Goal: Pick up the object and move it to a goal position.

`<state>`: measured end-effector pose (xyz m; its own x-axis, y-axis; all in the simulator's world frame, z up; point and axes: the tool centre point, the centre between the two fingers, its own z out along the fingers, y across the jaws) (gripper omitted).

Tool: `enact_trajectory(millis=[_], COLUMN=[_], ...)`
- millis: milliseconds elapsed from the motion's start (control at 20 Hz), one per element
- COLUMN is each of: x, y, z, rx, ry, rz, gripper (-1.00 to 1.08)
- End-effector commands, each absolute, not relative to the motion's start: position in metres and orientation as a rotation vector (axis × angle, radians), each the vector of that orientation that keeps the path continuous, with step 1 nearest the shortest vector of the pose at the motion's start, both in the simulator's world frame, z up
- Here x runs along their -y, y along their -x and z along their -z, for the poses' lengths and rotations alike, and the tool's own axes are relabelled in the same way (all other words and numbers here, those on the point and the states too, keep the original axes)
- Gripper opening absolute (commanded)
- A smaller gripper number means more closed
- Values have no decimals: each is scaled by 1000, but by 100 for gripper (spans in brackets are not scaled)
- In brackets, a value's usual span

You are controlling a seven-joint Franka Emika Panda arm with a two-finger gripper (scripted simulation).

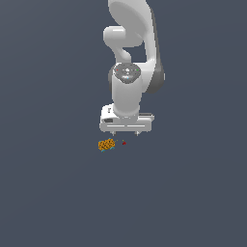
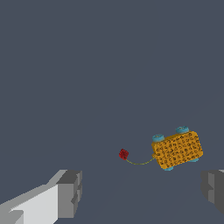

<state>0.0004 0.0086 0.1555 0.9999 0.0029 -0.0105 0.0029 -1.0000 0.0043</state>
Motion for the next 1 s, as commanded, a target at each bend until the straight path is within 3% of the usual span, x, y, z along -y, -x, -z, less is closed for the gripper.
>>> enact_trajectory(millis=[0, 500, 950], x=[-9, 22, 22], y=[0, -12, -11], z=[-155, -177, -172], rx=[-5, 99, 146], ry=[-3137, -3124, -3125], rz=[16, -54, -50], gripper=[100, 100, 100])
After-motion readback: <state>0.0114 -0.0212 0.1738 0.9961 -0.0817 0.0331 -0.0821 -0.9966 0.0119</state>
